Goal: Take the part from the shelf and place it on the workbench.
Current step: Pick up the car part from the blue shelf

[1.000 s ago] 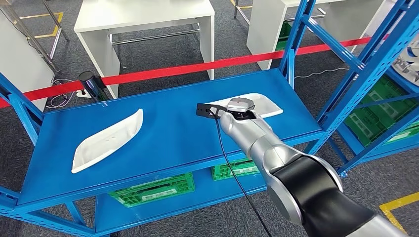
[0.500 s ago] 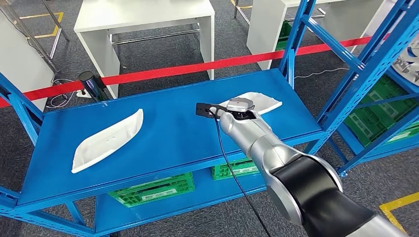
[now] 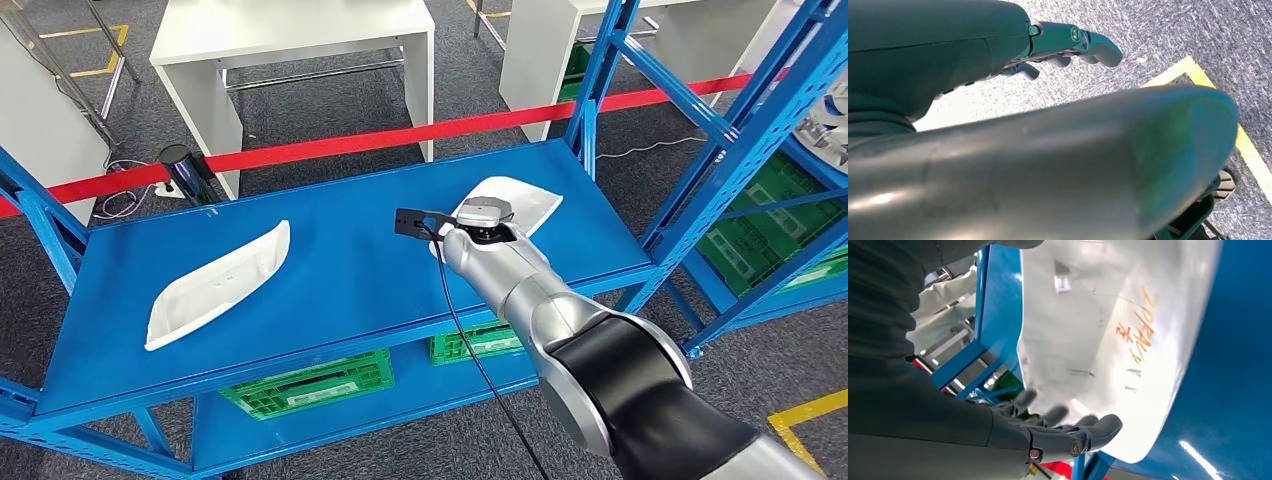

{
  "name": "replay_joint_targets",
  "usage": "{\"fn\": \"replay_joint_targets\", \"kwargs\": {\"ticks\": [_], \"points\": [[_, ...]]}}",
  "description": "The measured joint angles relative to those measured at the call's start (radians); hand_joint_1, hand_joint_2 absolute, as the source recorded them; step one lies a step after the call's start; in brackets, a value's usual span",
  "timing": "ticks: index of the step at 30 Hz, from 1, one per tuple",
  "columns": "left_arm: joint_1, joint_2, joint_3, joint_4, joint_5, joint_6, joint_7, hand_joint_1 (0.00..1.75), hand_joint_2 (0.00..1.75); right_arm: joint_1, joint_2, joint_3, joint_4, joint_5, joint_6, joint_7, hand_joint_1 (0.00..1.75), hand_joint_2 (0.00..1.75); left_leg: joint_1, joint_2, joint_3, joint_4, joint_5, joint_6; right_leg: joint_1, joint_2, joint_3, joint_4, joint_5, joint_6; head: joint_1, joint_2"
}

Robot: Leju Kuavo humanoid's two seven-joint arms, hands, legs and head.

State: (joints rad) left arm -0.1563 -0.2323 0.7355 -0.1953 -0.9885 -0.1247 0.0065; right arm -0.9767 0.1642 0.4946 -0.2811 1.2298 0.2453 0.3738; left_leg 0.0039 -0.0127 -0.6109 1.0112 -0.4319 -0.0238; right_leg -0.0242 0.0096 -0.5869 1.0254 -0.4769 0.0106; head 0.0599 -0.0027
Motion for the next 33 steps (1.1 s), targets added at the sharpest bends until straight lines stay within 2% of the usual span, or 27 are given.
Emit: {"fn": "replay_joint_targets", "kwargs": {"ticks": [33], "points": [[0.000, 0.000, -0.007, 0.000, 0.001, 0.000, 0.001, 0.00, 0.00, 0.007, 0.000, 0.015, 0.000, 0.007, 0.000, 0.005, 0.00, 1.75, 0.000, 0.000, 0.000, 0.000, 0.000, 0.000, 0.000, 0.000, 0.000, 0.000, 0.000, 0.000, 0.000, 0.000]]}}
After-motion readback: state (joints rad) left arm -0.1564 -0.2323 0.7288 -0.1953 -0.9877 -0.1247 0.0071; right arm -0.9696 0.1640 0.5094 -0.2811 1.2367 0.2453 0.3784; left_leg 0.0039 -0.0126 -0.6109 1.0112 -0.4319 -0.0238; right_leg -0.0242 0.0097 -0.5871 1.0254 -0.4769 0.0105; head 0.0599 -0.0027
